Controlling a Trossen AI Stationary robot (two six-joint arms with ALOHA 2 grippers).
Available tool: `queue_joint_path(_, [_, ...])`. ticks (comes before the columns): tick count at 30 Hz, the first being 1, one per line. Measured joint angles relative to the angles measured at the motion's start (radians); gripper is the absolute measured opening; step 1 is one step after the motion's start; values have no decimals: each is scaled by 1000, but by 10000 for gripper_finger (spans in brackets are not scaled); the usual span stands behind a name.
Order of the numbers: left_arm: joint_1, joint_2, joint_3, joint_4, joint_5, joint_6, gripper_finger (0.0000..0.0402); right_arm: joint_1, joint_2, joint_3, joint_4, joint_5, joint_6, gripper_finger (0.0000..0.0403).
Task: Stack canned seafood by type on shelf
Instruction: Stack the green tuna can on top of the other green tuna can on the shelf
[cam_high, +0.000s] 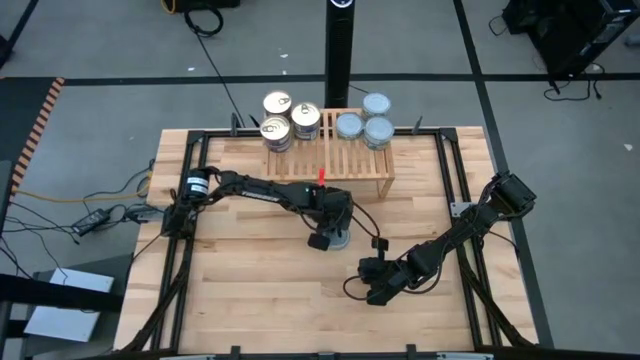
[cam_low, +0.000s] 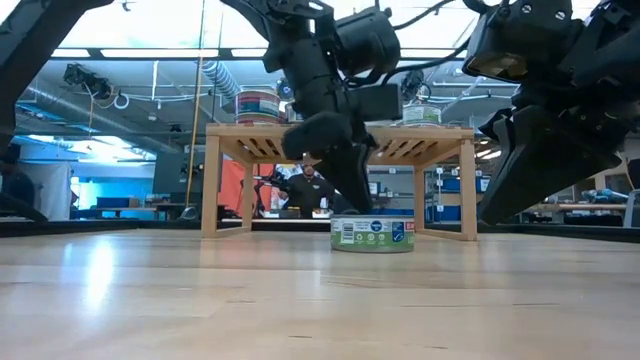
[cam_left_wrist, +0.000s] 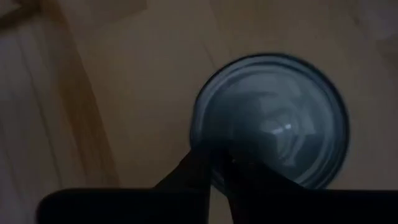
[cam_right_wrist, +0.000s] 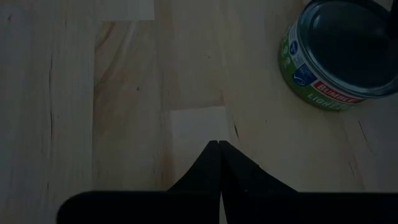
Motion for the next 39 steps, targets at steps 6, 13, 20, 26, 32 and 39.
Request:
queue_joint_path(6, [-32, -8, 0, -30, -77, 15, 71, -19, 0, -9, 53, 59, 18, 9])
queue_joint_path(13, [-56, -27, -68, 50, -52, -12, 33, -69, 0, -65, 177, 32, 8, 19])
queue_joint_path(20, [-63, -124, -265, 290, -28, -109, 7, -67, 0, -98, 178, 80, 16, 8])
queue_joint_path(26, [-96, -194, -477, 554, 22, -274, 7, -107, 0, -144, 251, 81, 18, 7])
queue_joint_path(32, [-194, -196, -519, 626, -49, -323, 6, -129, 0, -148, 306, 80, -12, 9])
queue_joint_path(39, [-290, -255, -507, 621, -177, -366, 6, -119, 1, -148, 319, 81, -30, 10])
